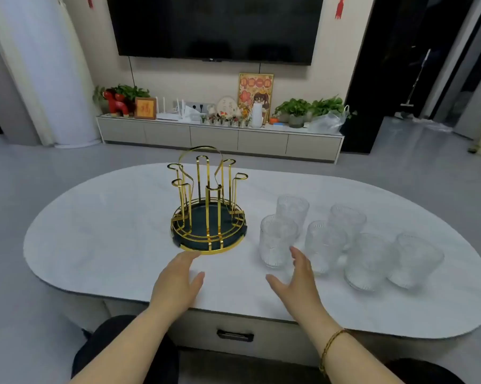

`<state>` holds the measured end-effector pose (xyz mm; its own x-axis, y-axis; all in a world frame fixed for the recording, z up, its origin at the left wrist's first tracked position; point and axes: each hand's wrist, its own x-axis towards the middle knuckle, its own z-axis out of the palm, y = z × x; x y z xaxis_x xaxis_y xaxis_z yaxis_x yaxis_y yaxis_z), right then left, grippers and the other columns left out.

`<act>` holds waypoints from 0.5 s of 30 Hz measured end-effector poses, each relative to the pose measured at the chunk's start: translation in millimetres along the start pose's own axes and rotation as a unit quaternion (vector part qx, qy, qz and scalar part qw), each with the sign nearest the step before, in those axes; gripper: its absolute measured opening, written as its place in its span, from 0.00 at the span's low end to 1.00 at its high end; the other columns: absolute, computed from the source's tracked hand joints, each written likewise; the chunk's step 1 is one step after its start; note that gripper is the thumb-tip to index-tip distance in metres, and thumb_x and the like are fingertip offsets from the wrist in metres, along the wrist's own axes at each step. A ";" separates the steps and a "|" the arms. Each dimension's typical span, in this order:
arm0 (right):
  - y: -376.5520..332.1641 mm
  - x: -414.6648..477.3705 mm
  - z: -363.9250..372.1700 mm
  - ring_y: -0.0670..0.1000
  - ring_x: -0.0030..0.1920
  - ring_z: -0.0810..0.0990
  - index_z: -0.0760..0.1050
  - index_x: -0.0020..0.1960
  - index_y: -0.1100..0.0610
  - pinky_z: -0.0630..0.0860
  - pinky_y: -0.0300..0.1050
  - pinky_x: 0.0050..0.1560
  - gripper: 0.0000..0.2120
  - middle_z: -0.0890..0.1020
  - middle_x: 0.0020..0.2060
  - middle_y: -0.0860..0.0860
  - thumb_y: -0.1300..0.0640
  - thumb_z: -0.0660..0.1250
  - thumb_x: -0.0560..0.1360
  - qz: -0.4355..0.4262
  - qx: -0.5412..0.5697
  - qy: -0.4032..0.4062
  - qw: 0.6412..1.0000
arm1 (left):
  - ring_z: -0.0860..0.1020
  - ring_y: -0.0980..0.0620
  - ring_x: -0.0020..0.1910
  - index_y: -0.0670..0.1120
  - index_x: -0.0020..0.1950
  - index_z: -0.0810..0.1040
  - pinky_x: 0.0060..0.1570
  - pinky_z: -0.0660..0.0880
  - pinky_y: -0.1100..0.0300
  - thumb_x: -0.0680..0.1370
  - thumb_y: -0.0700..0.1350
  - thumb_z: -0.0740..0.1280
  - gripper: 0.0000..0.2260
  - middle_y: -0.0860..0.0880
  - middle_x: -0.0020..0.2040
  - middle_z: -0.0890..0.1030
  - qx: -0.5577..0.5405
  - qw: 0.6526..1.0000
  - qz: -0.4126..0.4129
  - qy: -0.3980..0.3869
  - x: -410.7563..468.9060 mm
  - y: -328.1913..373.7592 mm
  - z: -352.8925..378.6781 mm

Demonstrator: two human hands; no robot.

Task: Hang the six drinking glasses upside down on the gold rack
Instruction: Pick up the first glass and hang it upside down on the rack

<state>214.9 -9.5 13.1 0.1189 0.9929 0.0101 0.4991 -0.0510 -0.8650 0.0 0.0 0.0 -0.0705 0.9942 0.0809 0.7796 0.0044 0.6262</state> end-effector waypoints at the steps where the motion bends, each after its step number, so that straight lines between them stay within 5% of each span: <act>1: 3.5 2.7 5.8 0.52 0.70 0.57 0.49 0.70 0.54 0.58 0.45 0.68 0.37 0.57 0.71 0.52 0.54 0.67 0.70 0.009 -0.005 -0.002 1.000 | 0.67 0.48 0.67 0.49 0.68 0.63 0.65 0.66 0.53 0.76 0.46 0.63 0.21 0.48 0.71 0.67 0.018 1.000 -0.003 -0.005 4.8 -3.2 4.4; 8: 19.3 36.8 25.3 0.52 0.72 0.54 0.44 0.71 0.54 0.55 0.43 0.68 0.43 0.54 0.73 0.52 0.55 0.69 0.68 0.038 0.023 0.040 0.998 | 0.53 0.48 0.74 0.49 0.72 0.55 0.73 0.50 0.52 0.78 0.56 0.53 0.24 0.48 0.75 0.55 0.169 0.983 0.013 -0.064 25.1 -13.3 35.5; 15: 25.4 65.5 31.6 0.54 0.68 0.64 0.49 0.70 0.54 0.68 0.53 0.65 0.45 0.64 0.70 0.53 0.55 0.73 0.62 0.034 0.034 0.077 0.996 | 0.47 0.50 0.75 0.51 0.73 0.50 0.73 0.44 0.52 0.78 0.57 0.48 0.24 0.49 0.76 0.50 0.215 0.974 0.016 -0.064 30.7 -17.7 46.6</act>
<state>208.2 57.7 -24.1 0.2831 0.9588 0.0223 0.4266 -0.1051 -0.8983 13.0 35.5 -44.7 0.0161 0.9997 -0.0200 0.9706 -0.0108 0.2406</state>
